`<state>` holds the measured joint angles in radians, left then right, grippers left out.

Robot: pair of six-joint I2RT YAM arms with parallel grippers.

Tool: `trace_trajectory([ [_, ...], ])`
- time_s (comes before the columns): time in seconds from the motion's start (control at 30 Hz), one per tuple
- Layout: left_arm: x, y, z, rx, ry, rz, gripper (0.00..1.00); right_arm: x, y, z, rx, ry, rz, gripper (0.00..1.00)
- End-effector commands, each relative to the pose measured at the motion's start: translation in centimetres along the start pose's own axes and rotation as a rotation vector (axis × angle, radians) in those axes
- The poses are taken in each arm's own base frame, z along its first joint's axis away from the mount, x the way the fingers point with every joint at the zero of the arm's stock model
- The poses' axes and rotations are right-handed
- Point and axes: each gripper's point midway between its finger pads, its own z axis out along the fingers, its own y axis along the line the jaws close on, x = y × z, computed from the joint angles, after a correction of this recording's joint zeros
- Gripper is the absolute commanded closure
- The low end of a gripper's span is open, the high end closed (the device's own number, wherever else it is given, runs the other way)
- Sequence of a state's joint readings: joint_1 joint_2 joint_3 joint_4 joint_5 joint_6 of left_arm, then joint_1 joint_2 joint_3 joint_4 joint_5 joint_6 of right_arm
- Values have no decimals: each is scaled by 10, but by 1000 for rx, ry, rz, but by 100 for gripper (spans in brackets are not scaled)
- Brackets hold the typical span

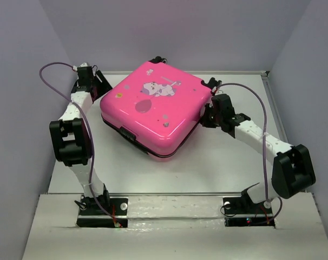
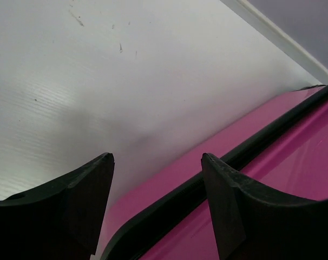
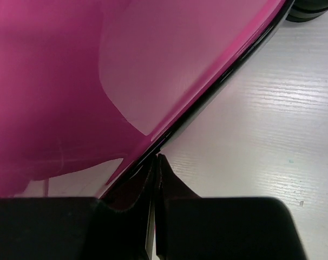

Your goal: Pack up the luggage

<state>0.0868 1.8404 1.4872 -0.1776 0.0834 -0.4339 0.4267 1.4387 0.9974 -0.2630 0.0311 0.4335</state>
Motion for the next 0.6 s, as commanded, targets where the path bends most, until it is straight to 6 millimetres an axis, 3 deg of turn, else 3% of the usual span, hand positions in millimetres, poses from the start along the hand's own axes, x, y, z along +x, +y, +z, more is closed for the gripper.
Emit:
trace_trajectory([
  [0.0,12,-19,-14,104,30,4,24,-61,47,-4,-167,-145,-40,93],
  [0.07,34,-13,-14,114,76,-5,24,-63,49,5,-170,-140,-53,93],
  [0.13,39,-14,-24,134,71,-7,24,-77,58,7,-191,-158,-73,93],
  [0.17,57,-6,-24,122,104,-16,24,-76,58,13,-189,-147,-78,93],
  [0.23,72,-3,-35,136,118,-17,24,-89,65,14,-199,-170,-89,93],
  [0.37,88,-3,-56,166,121,-20,25,-108,62,19,-185,-193,-103,93],
  [0.47,69,-9,-74,175,55,-15,25,-110,50,12,-127,-171,-83,68],
  [0.5,55,-11,-81,172,21,-10,23,-107,46,9,-108,-164,-69,48],
  [0.57,32,-11,-91,142,-32,-13,21,-106,43,-9,-97,-182,-55,32],
])
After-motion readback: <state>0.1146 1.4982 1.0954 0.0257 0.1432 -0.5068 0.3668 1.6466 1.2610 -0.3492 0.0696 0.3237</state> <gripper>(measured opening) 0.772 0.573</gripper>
